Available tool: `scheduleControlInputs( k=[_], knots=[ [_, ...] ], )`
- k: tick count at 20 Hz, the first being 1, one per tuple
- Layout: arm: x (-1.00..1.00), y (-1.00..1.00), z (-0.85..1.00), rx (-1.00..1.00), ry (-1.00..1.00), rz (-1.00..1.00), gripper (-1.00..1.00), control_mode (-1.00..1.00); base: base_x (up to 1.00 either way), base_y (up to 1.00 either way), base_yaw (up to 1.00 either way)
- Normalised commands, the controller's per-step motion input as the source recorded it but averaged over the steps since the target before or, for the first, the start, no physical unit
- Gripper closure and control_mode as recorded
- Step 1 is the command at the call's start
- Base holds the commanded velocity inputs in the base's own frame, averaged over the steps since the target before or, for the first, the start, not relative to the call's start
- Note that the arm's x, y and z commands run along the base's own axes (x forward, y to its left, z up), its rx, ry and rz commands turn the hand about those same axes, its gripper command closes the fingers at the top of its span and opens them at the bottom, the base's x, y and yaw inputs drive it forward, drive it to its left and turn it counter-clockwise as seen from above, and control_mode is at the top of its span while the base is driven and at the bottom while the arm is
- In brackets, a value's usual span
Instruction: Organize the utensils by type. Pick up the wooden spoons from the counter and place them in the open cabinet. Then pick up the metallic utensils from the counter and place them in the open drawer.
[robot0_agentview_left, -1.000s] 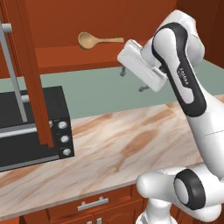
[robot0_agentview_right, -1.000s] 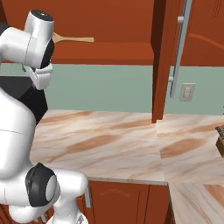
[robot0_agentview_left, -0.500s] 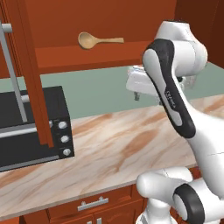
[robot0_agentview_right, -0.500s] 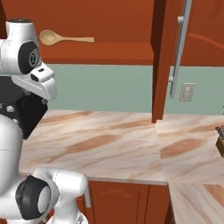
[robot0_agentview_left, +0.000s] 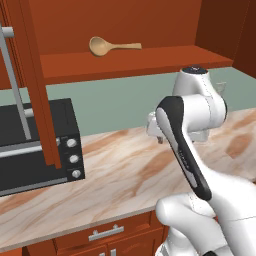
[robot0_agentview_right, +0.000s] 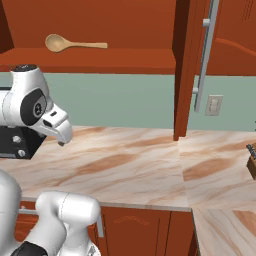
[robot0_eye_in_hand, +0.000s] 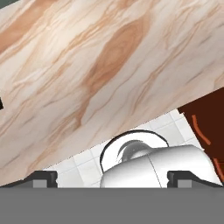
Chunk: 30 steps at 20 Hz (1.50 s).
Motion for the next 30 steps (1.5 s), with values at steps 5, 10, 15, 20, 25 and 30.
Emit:
scheduleControlInputs(
  k=[5,10,15,20,25,30],
  knots=[
    [0.00,0.00,-0.21,-0.12,0.00,0.00,-1.00,-1.00,0.00,0.00,0.00],
    [0.00,0.00,0.00,0.00,0.00,0.00,-1.00,-1.00,0.00,0.00,0.00],
    [-0.26,0.00,-0.11,-0.01,0.11,0.00,-1.00,-1.00,0.00,0.00,0.00],
    [0.00,0.00,0.00,0.00,0.00,0.00,-1.00,1.00,-0.91,0.00,0.10],
    [0.00,0.00,0.00,0.00,0.00,0.00,-1.00,1.00,-0.96,-0.02,0.27],
    [0.00,0.00,0.00,0.00,0.00,0.00,-1.00,1.00,-0.91,-0.01,0.63]
  ],
)
